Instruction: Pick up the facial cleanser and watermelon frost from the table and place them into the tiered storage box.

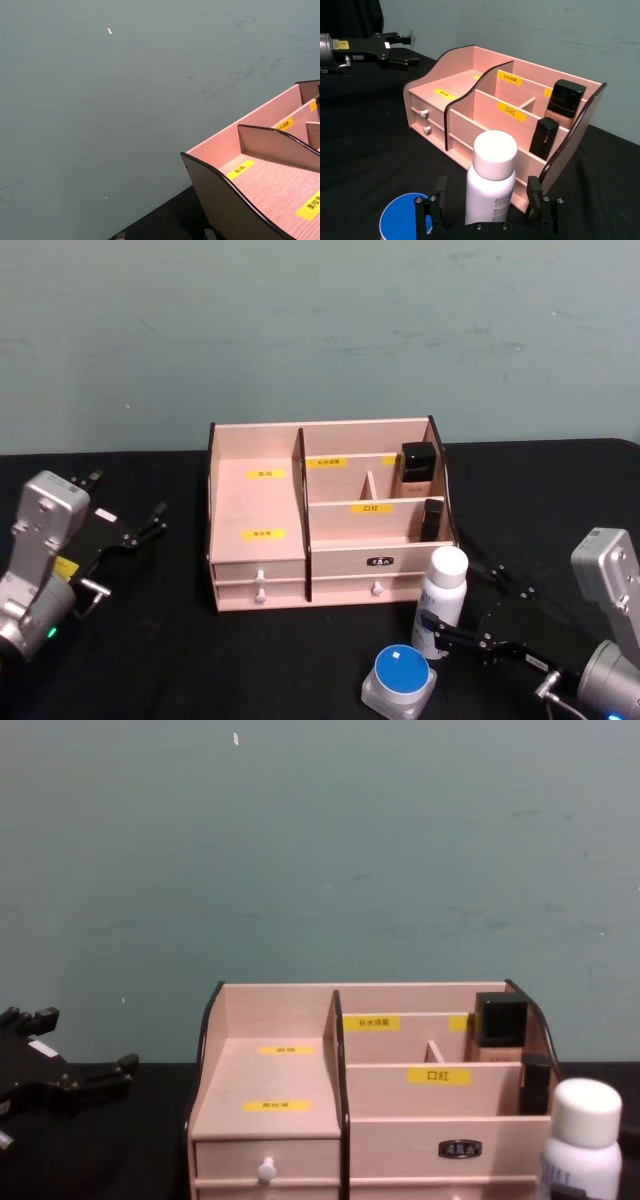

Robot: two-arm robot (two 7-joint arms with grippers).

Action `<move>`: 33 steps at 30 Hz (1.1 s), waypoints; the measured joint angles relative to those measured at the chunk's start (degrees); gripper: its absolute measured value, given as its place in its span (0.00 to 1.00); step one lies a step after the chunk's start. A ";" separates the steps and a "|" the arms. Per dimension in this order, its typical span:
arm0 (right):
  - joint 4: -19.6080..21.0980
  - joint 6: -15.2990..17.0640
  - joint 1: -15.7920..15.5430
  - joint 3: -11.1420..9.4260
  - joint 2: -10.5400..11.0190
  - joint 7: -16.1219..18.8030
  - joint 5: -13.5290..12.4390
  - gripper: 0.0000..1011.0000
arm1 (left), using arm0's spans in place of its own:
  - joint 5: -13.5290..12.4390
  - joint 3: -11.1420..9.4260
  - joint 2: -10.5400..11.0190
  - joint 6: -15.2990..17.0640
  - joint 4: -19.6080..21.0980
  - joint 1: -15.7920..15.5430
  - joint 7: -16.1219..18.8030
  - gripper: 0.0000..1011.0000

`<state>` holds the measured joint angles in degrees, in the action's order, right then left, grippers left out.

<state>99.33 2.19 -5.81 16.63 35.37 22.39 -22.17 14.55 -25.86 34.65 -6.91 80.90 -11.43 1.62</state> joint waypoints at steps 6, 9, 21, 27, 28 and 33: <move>-1.63 0.30 1.15 0.22 -1.37 1.01 0.70 0.99 | 0.00 0.00 0.00 0.00 0.00 0.00 0.00 1.00; -2.41 0.38 1.65 0.32 -1.90 1.44 0.89 0.99 | 0.00 0.00 0.00 0.00 0.00 0.00 0.00 1.00; -3.99 0.48 2.31 0.16 -2.83 2.32 1.08 0.99 | 0.00 0.00 0.00 0.00 0.00 0.00 0.00 1.00; -4.89 0.61 2.81 0.26 -3.26 2.90 0.80 0.99 | 0.00 0.00 0.00 0.00 -0.01 0.00 0.00 1.00; -5.20 0.71 3.04 0.38 -3.40 3.06 0.68 0.99 | 0.00 0.00 0.00 0.00 0.00 0.00 0.00 1.00; -6.01 1.02 3.73 0.74 -3.76 3.38 0.39 0.99 | 0.00 0.00 0.00 0.00 0.00 0.00 0.00 1.00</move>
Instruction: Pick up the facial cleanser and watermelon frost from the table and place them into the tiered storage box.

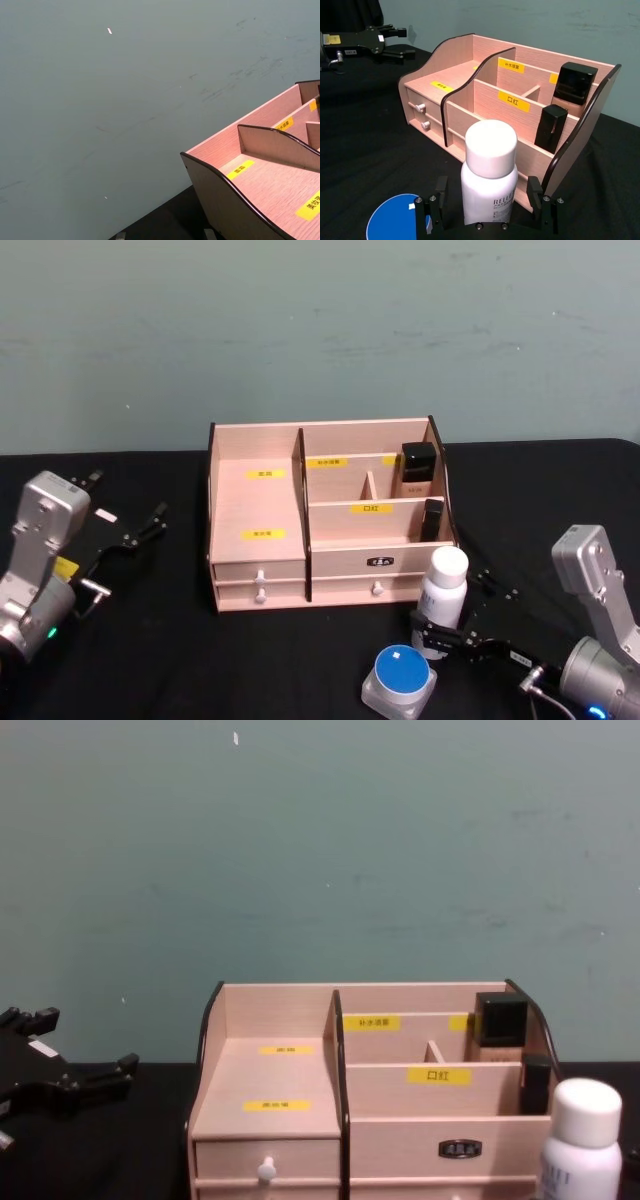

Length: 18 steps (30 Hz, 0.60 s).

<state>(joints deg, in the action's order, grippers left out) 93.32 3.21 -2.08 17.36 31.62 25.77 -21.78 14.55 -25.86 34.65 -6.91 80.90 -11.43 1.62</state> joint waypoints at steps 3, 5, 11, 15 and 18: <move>-0.57 0.15 0.54 0.26 -0.18 0.10 -0.08 0.99 | 0.00 0.00 0.00 0.00 0.00 0.00 0.00 1.00; -0.98 0.15 0.83 0.41 -0.31 0.13 -0.08 0.99 | 0.00 0.00 0.00 0.00 0.00 0.00 0.00 1.00; -1.04 0.15 0.84 0.42 -0.31 0.14 -0.08 0.99 | 0.00 0.00 0.00 0.00 0.00 0.00 0.00 1.00; -0.92 0.15 0.77 0.40 -0.27 0.14 -0.10 0.99 | 0.00 0.00 0.00 0.00 0.00 0.00 0.00 1.00; -0.87 0.14 0.73 0.38 -0.26 0.14 -0.11 0.99 | 0.00 0.00 0.00 0.00 0.00 0.00 0.00 1.00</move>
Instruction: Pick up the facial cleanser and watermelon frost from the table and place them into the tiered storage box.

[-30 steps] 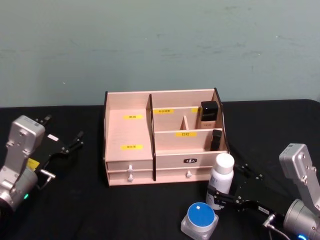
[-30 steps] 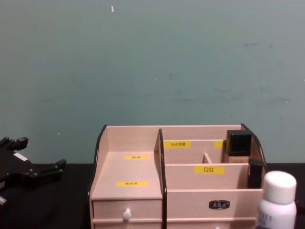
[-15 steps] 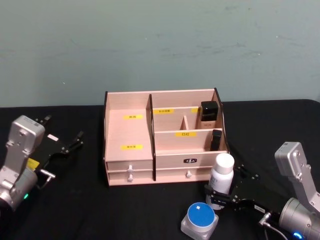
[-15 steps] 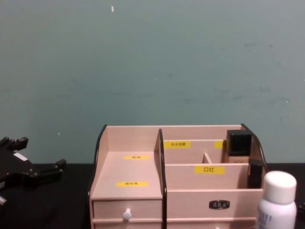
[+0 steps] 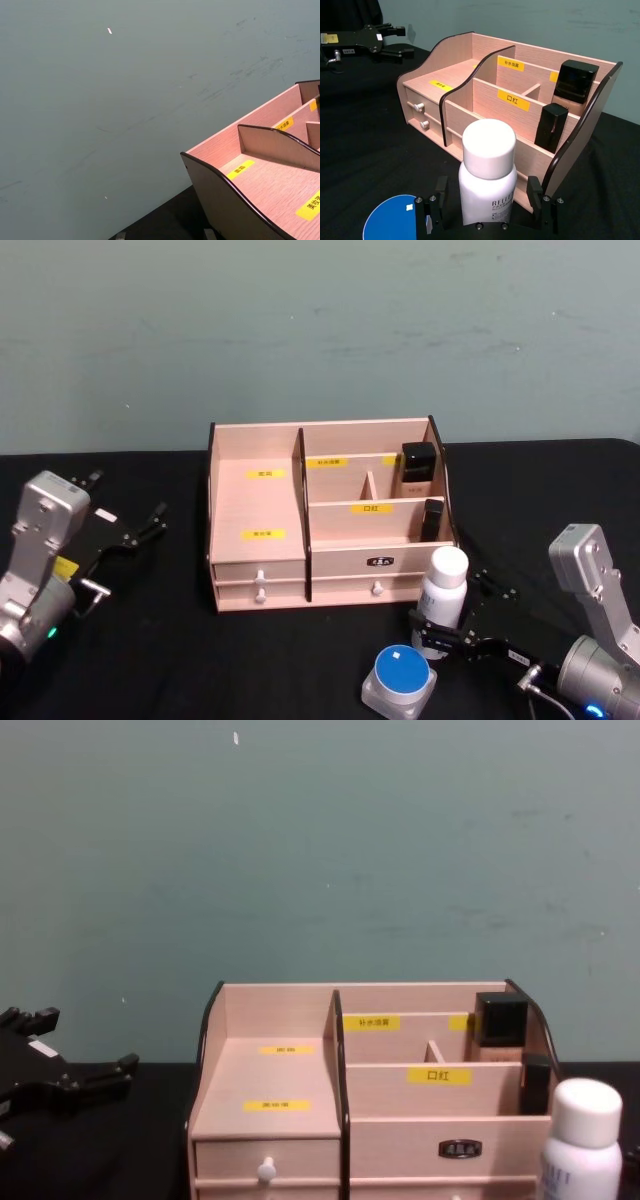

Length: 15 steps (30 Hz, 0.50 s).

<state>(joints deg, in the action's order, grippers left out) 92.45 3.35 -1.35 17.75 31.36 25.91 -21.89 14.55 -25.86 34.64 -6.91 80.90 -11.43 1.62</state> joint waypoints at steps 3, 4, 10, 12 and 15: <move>0.05 -0.01 -0.04 -0.01 0.02 -0.01 0.00 0.98 | 0.00 0.00 0.00 0.00 0.00 0.00 0.00 1.00; 0.06 -0.01 -0.04 -0.02 0.02 -0.01 0.00 0.97 | 0.00 0.00 0.01 0.00 0.00 0.00 0.00 1.00; 0.11 -0.03 -0.07 -0.05 0.05 -0.03 0.00 0.83 | 0.00 0.00 0.00 0.00 0.00 0.00 0.00 1.00; 0.13 -0.05 -0.08 -0.06 0.06 -0.03 0.00 0.76 | 0.00 0.00 0.00 0.00 0.00 0.00 0.00 1.00; 0.15 -0.06 -0.10 -0.08 0.06 -0.04 0.00 0.67 | 0.00 0.00 0.00 0.00 0.00 0.00 0.00 1.00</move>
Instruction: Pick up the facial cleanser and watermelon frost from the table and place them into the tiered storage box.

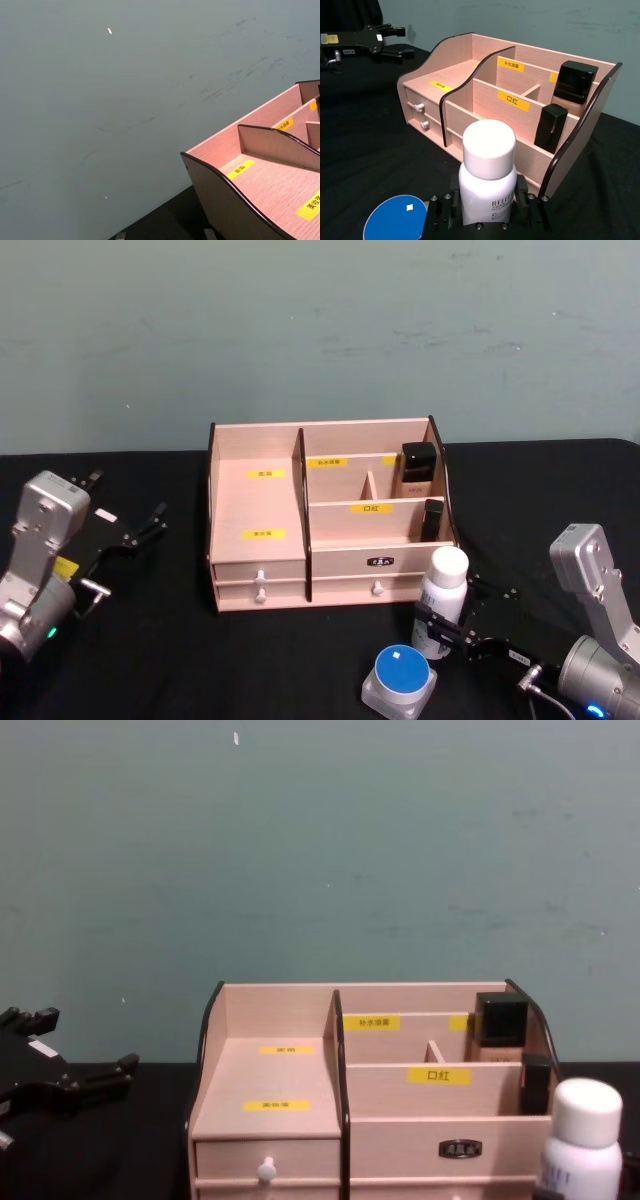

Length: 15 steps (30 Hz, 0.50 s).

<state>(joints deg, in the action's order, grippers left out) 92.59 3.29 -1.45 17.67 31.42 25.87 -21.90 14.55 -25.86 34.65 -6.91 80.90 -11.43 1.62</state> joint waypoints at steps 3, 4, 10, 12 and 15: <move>0.01 0.00 -0.01 0.00 0.00 0.00 0.00 0.62 | 0.00 0.00 0.00 0.00 0.00 0.00 0.00 1.00; 0.02 0.00 -0.02 0.00 0.00 -0.01 0.00 0.59 | 0.00 0.00 0.00 0.00 0.00 0.00 0.00 1.00; 0.05 -0.01 -0.04 0.00 0.01 -0.03 0.00 0.58 | 0.00 0.00 0.00 0.00 0.00 0.00 0.00 1.00; 0.05 -0.01 -0.04 0.00 0.00 -0.04 0.00 0.59 | 0.00 0.00 0.00 0.00 0.00 0.00 0.00 1.00; 0.06 -0.01 -0.05 0.00 0.00 -0.04 0.01 0.58 | 0.00 0.00 0.00 0.00 0.00 0.00 0.00 1.00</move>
<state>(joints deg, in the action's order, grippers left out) 92.65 3.29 -1.49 17.67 31.43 25.83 -21.89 14.55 -25.86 34.65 -6.91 80.90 -11.43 1.62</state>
